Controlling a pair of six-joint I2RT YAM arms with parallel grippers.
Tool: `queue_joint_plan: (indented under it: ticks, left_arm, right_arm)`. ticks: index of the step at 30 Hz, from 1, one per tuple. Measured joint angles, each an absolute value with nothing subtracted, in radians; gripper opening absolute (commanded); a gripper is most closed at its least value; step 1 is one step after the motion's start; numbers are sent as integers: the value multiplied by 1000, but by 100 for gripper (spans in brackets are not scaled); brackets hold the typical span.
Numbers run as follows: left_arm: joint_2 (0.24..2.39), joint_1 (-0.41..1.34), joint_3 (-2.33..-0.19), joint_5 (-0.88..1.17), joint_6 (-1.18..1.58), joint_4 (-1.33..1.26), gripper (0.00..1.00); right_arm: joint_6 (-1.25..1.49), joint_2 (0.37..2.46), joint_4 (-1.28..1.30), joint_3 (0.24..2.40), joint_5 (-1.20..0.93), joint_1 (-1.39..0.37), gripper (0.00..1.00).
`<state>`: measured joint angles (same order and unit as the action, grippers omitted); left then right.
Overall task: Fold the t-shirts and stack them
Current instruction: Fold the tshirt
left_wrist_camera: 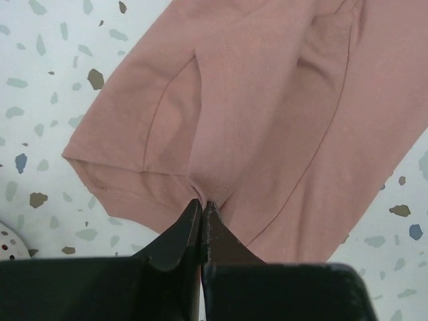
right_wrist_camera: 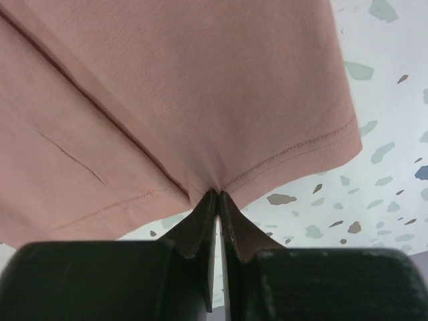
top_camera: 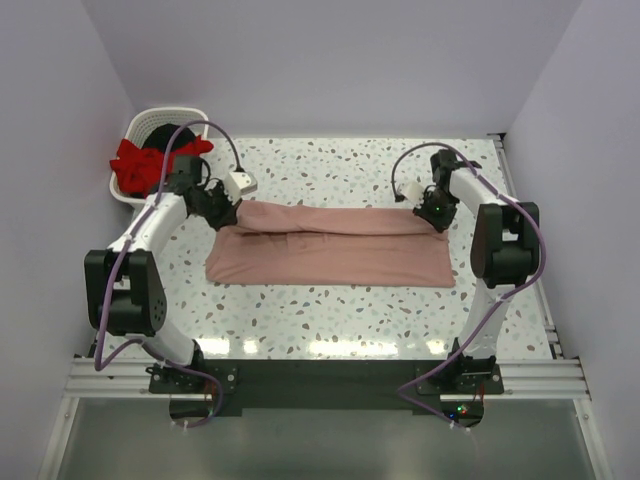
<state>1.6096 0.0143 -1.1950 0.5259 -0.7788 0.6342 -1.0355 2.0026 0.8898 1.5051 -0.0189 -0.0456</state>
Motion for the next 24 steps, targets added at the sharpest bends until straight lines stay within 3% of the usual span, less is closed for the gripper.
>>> queue_joint_plan:
  ticks: [4,8,14,19,24]
  left_arm:
    - [1606,19,-1155,539,-808,646,6]
    - [1597,51,-1063,521,-857,649,15]
    - [1595,92,-984,463,-968,709,40]
    - [1593,91,-1006,455,-997,739,48]
    - [1649,90,-1156,511,-904,726,50]
  right_arm:
    - [-1044,2003,902,1503,-17,-45,28]
    - [-1052,2003,919,1497,-18,-45,38]
    - [-1051,2003,1003,1520,-32,-45,45]
    - [-1021,2003,1071,1604,-72,-45,46]
    - [-958,2021,1106,1687,-102,-45,43]
